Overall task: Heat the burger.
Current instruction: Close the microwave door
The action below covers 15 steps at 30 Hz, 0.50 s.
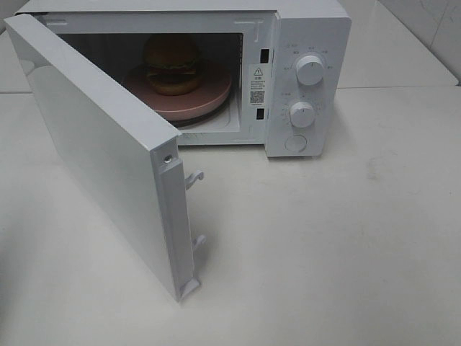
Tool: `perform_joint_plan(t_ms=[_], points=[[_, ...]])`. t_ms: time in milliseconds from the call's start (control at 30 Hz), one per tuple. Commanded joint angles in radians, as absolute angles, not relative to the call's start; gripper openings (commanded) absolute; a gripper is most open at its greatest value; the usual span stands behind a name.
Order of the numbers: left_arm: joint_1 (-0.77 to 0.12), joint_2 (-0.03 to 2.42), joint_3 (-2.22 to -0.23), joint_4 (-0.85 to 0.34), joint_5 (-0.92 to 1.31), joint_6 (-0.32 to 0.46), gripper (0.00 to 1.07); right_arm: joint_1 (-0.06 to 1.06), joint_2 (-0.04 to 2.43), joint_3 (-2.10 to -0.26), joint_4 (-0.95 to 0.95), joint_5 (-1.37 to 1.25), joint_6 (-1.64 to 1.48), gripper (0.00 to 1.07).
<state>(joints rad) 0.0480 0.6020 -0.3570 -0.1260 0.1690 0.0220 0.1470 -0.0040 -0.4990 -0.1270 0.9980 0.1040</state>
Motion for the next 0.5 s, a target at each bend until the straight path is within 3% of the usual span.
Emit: perform_joint_plan(t_ms=[33, 267, 500], points=[[0.051, 0.643, -0.291, -0.138, -0.046, 0.022, 0.0, 0.141, -0.033, -0.497, -0.13, 0.995, 0.1, 0.74], [0.051, 0.743, -0.236, -0.136, -0.236, 0.017, 0.0, 0.141, -0.033, -0.497, -0.13, 0.995, 0.1, 0.74], [0.051, 0.929, -0.236, -0.014, -0.372, -0.016, 0.0, 0.141, -0.033, -0.497, -0.13, 0.995, 0.1, 0.74]])
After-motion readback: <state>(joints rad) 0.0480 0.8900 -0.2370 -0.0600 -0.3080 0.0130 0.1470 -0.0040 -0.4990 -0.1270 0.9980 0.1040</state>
